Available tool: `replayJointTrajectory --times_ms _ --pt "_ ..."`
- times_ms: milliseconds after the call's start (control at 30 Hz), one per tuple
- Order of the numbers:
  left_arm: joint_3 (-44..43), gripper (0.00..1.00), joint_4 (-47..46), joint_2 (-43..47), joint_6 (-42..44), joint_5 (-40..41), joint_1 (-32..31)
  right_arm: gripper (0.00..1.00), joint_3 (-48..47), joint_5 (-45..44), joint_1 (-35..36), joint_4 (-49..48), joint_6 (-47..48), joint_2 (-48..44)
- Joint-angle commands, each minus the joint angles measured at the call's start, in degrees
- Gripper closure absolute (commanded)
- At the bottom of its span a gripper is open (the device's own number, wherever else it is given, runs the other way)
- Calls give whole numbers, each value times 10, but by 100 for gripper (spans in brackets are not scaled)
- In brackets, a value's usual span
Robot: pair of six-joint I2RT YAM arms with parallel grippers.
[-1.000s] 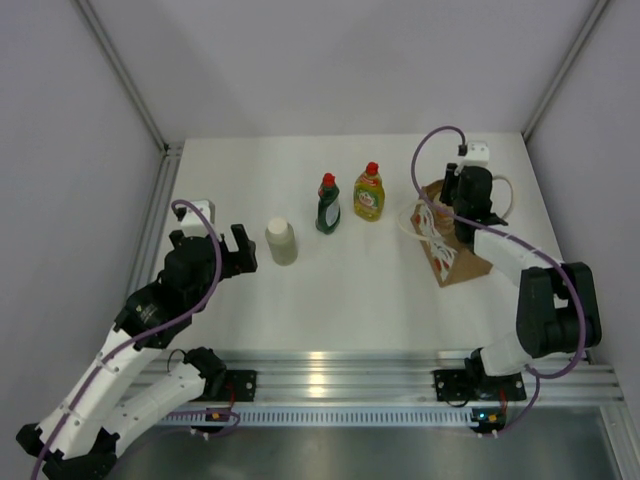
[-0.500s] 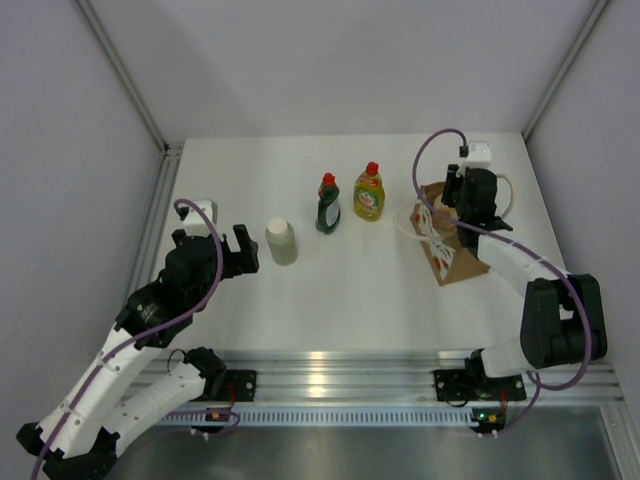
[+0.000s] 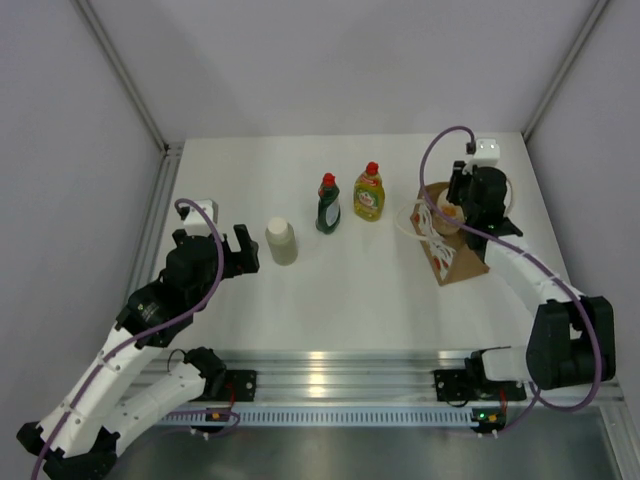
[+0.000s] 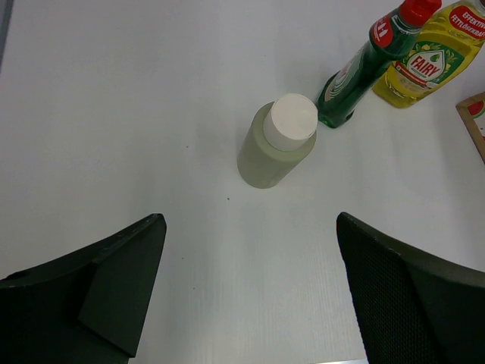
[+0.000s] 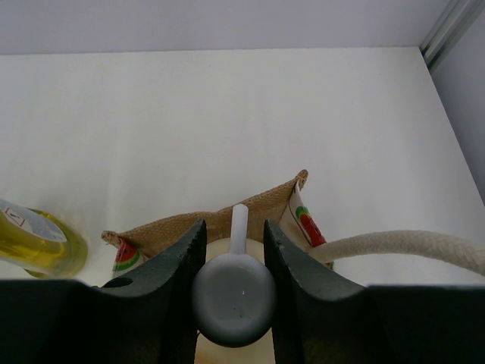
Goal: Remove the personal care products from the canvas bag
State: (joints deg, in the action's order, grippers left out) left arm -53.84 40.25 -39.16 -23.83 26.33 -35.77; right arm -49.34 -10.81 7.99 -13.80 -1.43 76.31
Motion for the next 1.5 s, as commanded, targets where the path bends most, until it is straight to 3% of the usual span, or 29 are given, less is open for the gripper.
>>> replayJointTrajectory --times_ms 0,633,900,1067,1467 --pt "3 2 -31 2 7 -5 3 100 -70 3 -10 -48 7 -59" --pt "3 2 -31 7 7 -2 3 100 -201 53 -10 111 -1 -125" --pt "3 2 -31 10 7 7 2 100 -255 125 -4 188 -20 -138" --pt "3 2 -30 12 7 13 3 100 -255 185 25 214 -13 -149" --pt "3 2 -31 6 6 19 2 100 -221 194 144 214 -13 -189"
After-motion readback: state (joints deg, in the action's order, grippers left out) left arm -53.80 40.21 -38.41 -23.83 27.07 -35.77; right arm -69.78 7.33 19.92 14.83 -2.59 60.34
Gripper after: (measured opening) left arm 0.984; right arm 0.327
